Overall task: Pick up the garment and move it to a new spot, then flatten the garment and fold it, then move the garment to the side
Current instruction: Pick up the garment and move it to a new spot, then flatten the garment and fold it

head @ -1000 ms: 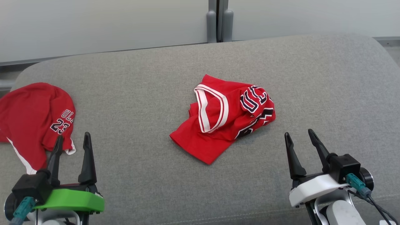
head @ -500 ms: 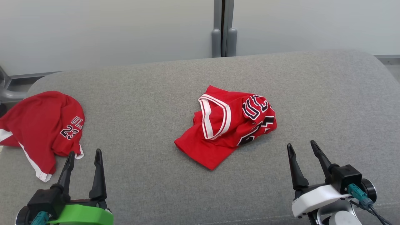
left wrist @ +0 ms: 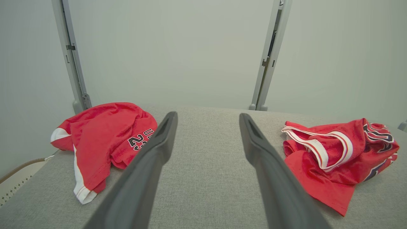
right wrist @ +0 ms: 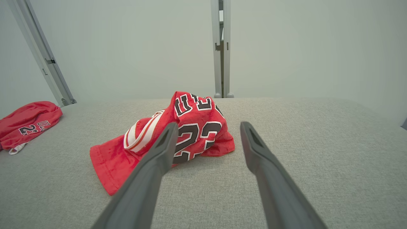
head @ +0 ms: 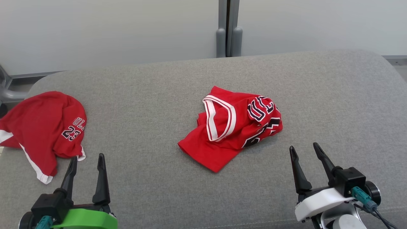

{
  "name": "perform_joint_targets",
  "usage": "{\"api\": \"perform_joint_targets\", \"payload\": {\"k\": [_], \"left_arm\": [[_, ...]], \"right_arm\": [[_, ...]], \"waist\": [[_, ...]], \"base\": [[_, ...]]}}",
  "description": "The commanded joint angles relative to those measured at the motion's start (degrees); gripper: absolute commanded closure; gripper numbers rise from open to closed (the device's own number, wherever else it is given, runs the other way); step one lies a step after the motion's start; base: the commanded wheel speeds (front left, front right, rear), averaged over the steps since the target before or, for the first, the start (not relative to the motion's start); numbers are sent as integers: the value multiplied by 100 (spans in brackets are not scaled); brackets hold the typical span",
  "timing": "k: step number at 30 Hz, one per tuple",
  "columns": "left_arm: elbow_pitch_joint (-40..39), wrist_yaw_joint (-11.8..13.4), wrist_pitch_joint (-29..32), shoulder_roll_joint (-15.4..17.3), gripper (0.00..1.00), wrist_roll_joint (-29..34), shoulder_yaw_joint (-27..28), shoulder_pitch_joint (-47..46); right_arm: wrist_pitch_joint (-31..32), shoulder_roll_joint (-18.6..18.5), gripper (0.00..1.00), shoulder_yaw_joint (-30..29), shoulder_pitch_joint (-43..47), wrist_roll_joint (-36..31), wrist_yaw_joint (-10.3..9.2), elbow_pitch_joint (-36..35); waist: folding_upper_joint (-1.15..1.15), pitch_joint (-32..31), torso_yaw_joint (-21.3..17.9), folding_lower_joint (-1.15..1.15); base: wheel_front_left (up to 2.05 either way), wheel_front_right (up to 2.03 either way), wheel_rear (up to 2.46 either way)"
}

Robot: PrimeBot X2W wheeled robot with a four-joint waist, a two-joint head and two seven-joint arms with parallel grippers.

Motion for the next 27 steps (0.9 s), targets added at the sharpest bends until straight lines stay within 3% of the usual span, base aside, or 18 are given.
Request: {"api": "perform_joint_targets", "payload": {"k": [1, 9, 15, 27], "left_arm": [[-1, -42, -20, -5, 0, 38, 31, -41], [43, -102, -20, -87, 0, 85, 43, -125], [192, -243, -14, -213, 0, -3, -58, -306], [462, -507, -19, -520, 0, 66, -247, -705]], "right_arm": [[-9, -18, 0, 8, 4, 12, 0, 3], [56, -16, 0, 68, -67, -44, 0, -3], [283, -45, 0, 434, -320, -277, 0, 71], [994, -768, 0, 1601, -1414, -56, -2, 826]], "waist": [[0, 5, 2, 0], [0, 47, 88, 0], [0, 219, 458, 0], [0, 683, 1221, 0]], "base": [[0, 0, 0], [0, 0, 0], [0, 0, 0], [0, 0, 0]]}}
